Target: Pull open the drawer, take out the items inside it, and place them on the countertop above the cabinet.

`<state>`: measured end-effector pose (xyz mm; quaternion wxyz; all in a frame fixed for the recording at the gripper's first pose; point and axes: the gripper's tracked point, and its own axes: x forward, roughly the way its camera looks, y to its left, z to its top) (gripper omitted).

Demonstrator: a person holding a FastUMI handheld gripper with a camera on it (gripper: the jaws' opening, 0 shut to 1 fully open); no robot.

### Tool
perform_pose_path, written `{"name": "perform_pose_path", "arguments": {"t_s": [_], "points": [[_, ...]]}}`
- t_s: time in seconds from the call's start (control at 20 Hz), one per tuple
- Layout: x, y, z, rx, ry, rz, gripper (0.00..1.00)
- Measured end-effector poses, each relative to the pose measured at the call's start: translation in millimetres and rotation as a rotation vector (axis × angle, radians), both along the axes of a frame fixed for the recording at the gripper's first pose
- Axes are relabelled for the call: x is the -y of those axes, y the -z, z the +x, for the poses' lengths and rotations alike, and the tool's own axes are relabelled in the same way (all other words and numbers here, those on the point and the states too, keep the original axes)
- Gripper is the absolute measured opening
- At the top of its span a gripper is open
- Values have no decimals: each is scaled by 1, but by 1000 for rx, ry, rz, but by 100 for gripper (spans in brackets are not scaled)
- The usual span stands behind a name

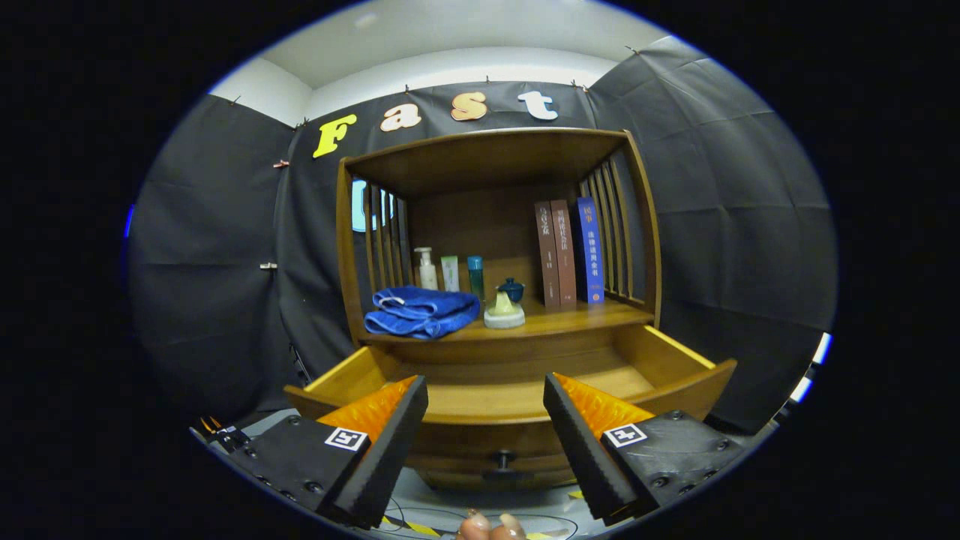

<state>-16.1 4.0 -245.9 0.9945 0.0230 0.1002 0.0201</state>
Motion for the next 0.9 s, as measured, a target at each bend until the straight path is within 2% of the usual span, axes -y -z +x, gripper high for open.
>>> {"name": "perform_pose_path", "arguments": {"t_s": [0.3,0.6,0.9], "points": [[13,51,1,-32,35,15,99],[15,80,18,-84,52,2,98],[18,75,22,-63,90,-9,97]]}}
